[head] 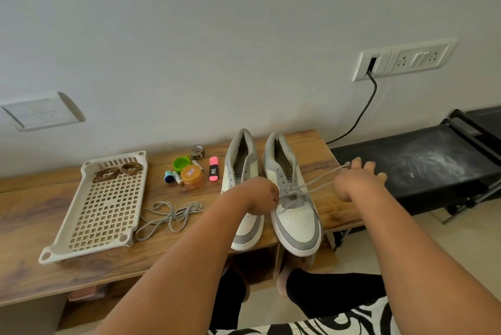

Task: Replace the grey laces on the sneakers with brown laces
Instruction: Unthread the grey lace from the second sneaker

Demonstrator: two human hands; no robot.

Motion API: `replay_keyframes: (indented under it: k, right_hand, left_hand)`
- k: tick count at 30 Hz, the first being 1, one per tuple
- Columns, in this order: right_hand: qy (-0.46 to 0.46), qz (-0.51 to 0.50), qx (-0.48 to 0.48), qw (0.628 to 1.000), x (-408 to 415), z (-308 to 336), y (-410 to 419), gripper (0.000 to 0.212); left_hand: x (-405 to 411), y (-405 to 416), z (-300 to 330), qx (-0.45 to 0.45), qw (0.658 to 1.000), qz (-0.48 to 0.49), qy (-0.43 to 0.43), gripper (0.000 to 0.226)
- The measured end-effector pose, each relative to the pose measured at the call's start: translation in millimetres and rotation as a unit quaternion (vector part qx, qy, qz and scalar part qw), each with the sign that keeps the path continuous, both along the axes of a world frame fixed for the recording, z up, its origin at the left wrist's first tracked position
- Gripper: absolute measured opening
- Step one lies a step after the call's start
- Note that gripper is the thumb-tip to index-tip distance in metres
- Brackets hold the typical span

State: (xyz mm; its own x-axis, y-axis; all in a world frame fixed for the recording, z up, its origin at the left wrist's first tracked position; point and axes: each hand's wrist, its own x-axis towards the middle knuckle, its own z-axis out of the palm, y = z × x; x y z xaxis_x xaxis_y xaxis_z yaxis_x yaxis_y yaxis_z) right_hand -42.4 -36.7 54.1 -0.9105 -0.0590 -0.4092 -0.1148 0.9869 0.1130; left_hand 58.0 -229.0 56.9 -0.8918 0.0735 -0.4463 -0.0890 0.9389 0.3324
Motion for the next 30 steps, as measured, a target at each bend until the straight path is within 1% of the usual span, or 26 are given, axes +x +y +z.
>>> replay_keyframes:
  k: [1,2,3,4,6,7,8,9,10,11,12,13,14,15,16,17,18,19,20,21,23,26,27,28,30]
  right_hand:
    - [0.019,-0.017,-0.033,0.999,0.6,0.3,0.1,0.069]
    - [0.053,-0.029,-0.076,0.995,0.5,0.4,0.3,0.067]
    - [0.101,-0.034,-0.123,0.987,-2.4,-2.7,1.1,0.062]
    - [0.159,-0.033,-0.161,0.974,-3.1,-3.0,1.8,0.057]
    - [0.262,-0.035,-0.217,0.940,-7.2,-4.5,4.3,0.051]
    - [0.295,-0.037,-0.239,0.924,-9.4,-4.3,5.1,0.052]
    - [0.310,-0.031,-0.251,0.916,-10.4,-3.1,4.9,0.053]
    - [0.306,-0.010,-0.248,0.919,-10.7,-3.1,4.4,0.054]
    - [0.276,0.021,-0.227,0.934,-10.0,-3.3,3.4,0.052]
    - [0.223,0.051,-0.186,0.956,-8.1,-3.7,0.7,0.048]
    - [0.159,0.075,-0.143,0.974,-4.6,-3.7,-2.5,0.044]
    - [0.110,0.089,-0.112,0.984,-0.5,-3.7,-5.8,0.040]
    - [0.094,0.095,-0.112,0.985,4.5,-0.3,-10.0,0.035]
    - [0.112,0.105,-0.155,0.976,8.6,3.8,-14.8,0.029]
    - [0.137,0.121,-0.227,0.957,13.2,9.4,-20.4,0.021]
    - [0.144,0.141,-0.296,0.934,18.2,12.7,-26.4,0.015]
    - [0.128,0.159,-0.337,0.919,25.0,16.3,-32.6,0.010]
    - [0.102,0.173,-0.352,0.914,31.2,16.7,-39.2,0.007]
    - [0.078,0.177,-0.344,0.919,37.4,14.4,-45.3,0.007]
    - [0.063,0.171,-0.328,0.927,43.1,9.0,-50.6,0.010]
    - [0.061,0.147,-0.309,0.938,48.8,-1.0,-56.3,0.019]
    - [0.105,0.145,-0.271,0.946,46.4,-5.1,-57.4,0.009]
    - [0.108,0.149,-0.259,0.948,45.4,-6.5,-57.5,0.008]
    - [0.100,0.148,-0.256,0.950,45.3,-8.1,-57.9,0.010]
    - [0.051,0.124,-0.280,0.950,44.2,-12.8,-58.2,0.014]
  left_hand:
    - [0.4,0.5,0.7,0.003,1.000,-0.005,-0.009,0.018]
    - [1.1,1.4,2.6,0.005,1.000,-0.010,-0.021,0.025]
    - [2.1,2.2,4.0,0.003,0.999,-0.016,-0.030,0.029]
    - [2.7,3.3,4.5,0.001,0.999,-0.020,-0.027,0.028]
    - [2.5,4.6,3.2,0.009,1.000,-0.006,0.010,0.013]
    - [2.2,5.2,2.8,0.022,0.999,0.012,0.040,0.011]
    - [1.2,5.7,3.0,0.038,0.996,0.032,0.068,0.018]
    - [-0.2,6.1,3.0,0.052,0.993,0.049,0.091,0.031]
    - [-1.5,6.1,3.1,0.057,0.991,0.055,0.109,0.044]
    - [-2.7,6.0,2.4,0.054,0.990,0.054,0.120,0.056]
    - [-3.1,6.2,1.5,0.048,0.990,0.052,0.123,0.065]
    - [-3.2,6.3,0.0,0.039,0.991,0.047,0.121,0.070]
    - [-3.2,6.5,-1.9,0.023,0.992,0.039,0.118,0.074]
    - [-3.5,6.1,-4.5,-0.002,0.992,0.029,0.120,0.075]
    - [-4.3,5.6,-7.1,-0.032,0.991,0.019,0.129,0.076]
    - [-5.7,5.1,-10.8,-0.060,0.988,0.011,0.144,0.077]
    - [-7.1,5.0,-13.6,-0.081,0.984,0.005,0.161,0.077]
    - [-8.5,5.2,-16.5,-0.093,0.980,0.003,0.173,0.075]
    - [-9.4,5.7,-18.7,-0.096,0.979,0.005,0.180,0.073]
    - [-9.6,5.6,-21.1,-0.094,0.979,0.008,0.182,0.071]
    - [-9.3,5.4,-25.6,-0.084,0.980,0.016,0.178,0.071]
    - [-10.7,4.6,-28.4,-0.061,0.984,0.020,0.168,0.073]
    - [-12.0,4.0,-28.5,-0.056,0.985,0.020,0.160,0.076]
    - [-12.5,4.1,-27.4,-0.045,0.988,0.024,0.148,0.081]
    - [-12.6,5.1,-24.3,-0.010,0.991,0.039,0.125,0.085]
